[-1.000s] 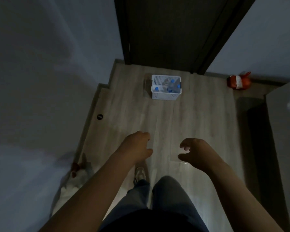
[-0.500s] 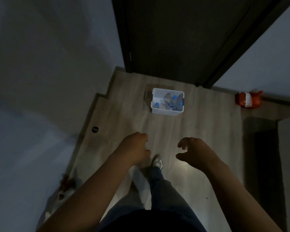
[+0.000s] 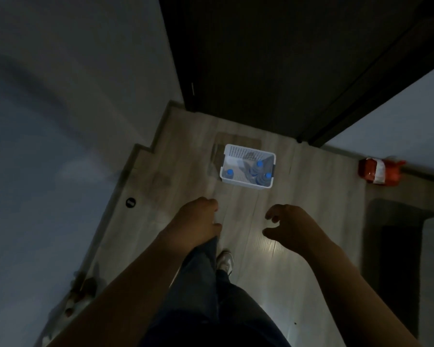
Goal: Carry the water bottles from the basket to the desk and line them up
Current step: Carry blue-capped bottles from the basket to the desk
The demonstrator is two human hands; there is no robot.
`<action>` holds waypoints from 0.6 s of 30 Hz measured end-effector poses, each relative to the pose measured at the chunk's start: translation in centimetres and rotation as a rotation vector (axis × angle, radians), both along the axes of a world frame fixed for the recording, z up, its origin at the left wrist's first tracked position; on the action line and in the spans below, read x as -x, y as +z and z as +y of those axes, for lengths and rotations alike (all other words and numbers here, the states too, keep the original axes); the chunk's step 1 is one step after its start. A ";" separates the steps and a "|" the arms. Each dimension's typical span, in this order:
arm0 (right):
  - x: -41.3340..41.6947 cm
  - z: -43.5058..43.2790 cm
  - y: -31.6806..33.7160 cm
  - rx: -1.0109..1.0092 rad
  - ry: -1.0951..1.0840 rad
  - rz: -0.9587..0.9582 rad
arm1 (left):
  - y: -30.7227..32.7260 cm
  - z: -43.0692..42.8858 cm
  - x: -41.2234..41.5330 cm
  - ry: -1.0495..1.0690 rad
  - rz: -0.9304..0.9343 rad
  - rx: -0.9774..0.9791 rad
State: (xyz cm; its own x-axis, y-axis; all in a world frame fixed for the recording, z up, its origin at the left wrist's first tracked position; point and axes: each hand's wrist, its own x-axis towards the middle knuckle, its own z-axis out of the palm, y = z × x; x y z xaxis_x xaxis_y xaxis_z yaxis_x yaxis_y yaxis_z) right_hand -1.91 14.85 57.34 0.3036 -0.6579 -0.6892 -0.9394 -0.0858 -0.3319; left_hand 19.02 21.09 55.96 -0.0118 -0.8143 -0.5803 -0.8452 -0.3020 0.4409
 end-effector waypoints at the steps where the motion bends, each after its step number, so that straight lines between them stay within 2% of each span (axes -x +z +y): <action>1: -0.2 -1.1 -0.3 -0.004 -0.003 0.001 | -0.3 -1.2 -0.3 -0.005 -0.005 -0.009; 6: -1.8 -6.4 -2.0 -0.027 -0.032 0.022 | -1.7 -7.6 -2.4 -0.043 -0.017 -0.063; 13: -3.6 -13.5 -5.7 -0.033 -0.063 0.046 | -5.1 -14.6 -5.3 -0.137 0.000 -0.039; 18: -3.5 -18.0 -9.3 -0.044 -0.060 0.078 | -8.3 -18.9 -5.3 -0.058 0.016 -0.096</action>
State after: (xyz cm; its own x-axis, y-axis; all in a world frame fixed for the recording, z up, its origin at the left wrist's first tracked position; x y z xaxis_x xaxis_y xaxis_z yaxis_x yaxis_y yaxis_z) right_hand 1.59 -3.16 48.03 0.2089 -0.6417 -0.7380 -0.9654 -0.0150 -0.2602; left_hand 24.31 2.17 47.63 -0.0671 -0.7524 -0.6552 -0.8558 -0.2942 0.4255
